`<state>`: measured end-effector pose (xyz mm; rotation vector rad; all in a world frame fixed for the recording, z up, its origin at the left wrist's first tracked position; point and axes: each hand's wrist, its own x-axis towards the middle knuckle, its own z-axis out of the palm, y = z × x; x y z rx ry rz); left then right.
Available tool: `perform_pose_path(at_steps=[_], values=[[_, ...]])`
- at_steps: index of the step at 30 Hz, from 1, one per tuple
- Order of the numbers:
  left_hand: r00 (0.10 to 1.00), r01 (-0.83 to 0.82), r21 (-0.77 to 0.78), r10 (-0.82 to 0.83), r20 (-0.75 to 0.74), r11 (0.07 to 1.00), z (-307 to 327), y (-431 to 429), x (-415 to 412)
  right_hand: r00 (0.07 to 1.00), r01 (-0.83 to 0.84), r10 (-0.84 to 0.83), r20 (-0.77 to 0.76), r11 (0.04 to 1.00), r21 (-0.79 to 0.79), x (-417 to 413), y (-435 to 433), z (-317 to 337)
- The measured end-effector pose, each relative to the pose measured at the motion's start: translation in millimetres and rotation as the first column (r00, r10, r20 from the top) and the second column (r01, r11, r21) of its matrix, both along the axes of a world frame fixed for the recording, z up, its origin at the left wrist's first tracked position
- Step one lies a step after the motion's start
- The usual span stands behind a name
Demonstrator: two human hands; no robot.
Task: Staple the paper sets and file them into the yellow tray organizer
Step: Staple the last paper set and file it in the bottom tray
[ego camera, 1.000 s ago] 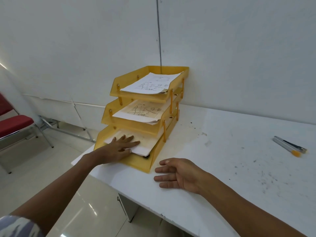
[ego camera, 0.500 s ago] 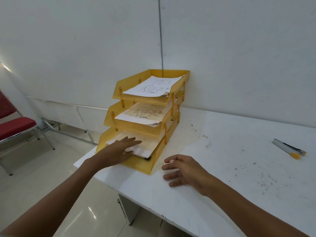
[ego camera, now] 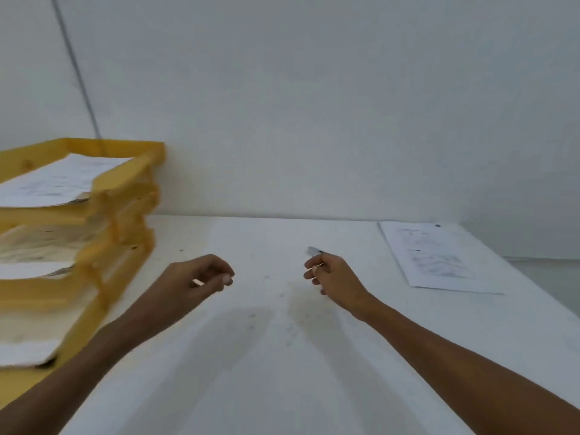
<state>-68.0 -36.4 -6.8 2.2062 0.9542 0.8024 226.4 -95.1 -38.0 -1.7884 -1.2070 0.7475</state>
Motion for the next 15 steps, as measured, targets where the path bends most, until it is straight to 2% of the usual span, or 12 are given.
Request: perform_pose_path(at_steps=[3,7,11,15], values=[[0.994,0.11,-0.08,-0.11,0.003,0.991,-12.0,5.4,91.1,0.978,0.173,-0.176,0.115,0.984,0.031,76.2,-22.3,4.7],[0.981,0.196,-0.29,-0.184,0.069,0.937,-26.8,2.7,195.2,0.913,0.335,-0.328,0.241,0.942,0.014,154.9,-51.5,7.2],[0.983,0.18,-0.531,-0.14,0.114,0.828,-39.4,-5.9,285.5,0.829,0.44,-0.408,0.383,0.898,0.004,221.4,-68.9,0.1],[0.984,0.177,-0.627,-0.116,0.138,0.759,-49.4,-8.4,356.4,0.733,0.527,-0.445,0.515,0.85,-0.016,271.1,-68.4,-6.7]])
